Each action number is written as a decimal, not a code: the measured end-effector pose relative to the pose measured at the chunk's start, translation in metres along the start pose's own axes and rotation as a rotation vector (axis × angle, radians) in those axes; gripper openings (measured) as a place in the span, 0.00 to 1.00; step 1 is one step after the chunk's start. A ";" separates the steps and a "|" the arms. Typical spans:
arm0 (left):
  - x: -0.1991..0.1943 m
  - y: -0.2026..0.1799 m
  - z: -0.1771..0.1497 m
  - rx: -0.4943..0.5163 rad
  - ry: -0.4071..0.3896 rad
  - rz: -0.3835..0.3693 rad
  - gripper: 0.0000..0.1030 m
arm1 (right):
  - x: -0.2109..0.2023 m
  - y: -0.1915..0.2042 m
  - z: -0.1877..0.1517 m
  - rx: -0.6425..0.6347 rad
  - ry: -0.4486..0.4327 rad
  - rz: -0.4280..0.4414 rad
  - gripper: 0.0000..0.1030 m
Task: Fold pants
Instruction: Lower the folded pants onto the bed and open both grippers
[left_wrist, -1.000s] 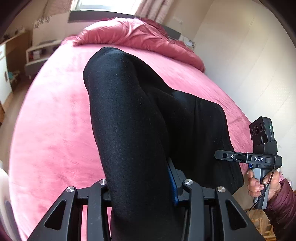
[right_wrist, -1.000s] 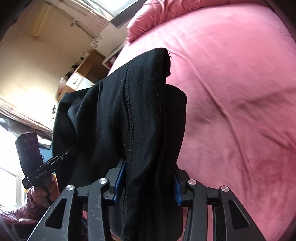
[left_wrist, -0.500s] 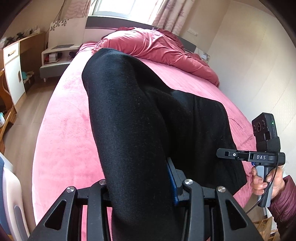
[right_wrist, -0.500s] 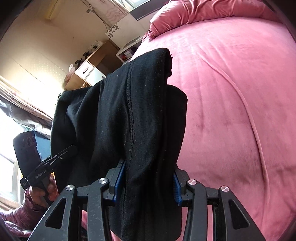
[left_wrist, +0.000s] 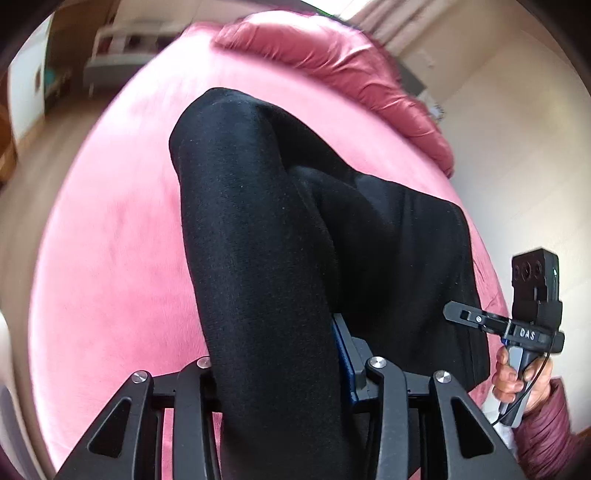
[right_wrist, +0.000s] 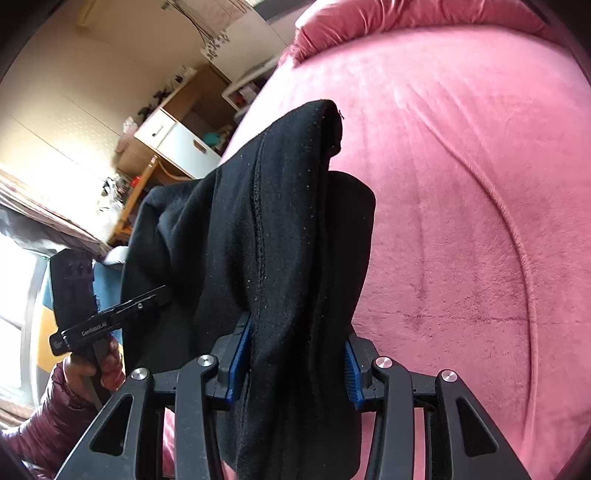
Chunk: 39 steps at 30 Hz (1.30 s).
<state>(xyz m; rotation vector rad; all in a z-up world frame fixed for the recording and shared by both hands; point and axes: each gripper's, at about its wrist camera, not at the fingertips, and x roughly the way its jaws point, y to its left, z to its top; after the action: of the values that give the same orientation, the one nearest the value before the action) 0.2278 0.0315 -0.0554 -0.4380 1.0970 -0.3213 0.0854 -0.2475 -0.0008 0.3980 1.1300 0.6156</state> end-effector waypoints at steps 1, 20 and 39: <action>0.012 0.007 -0.002 -0.018 0.037 0.004 0.44 | 0.005 -0.003 0.000 0.006 0.013 -0.006 0.42; -0.011 0.044 -0.033 -0.096 -0.078 0.134 0.73 | 0.006 -0.032 -0.029 0.086 -0.039 -0.116 0.57; -0.086 -0.016 -0.127 0.047 -0.238 0.378 0.73 | -0.055 0.030 -0.090 0.039 -0.230 -0.298 0.58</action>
<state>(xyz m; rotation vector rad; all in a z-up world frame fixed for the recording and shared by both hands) 0.0755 0.0341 -0.0296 -0.2129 0.9136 0.0383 -0.0210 -0.2606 0.0218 0.3162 0.9575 0.2783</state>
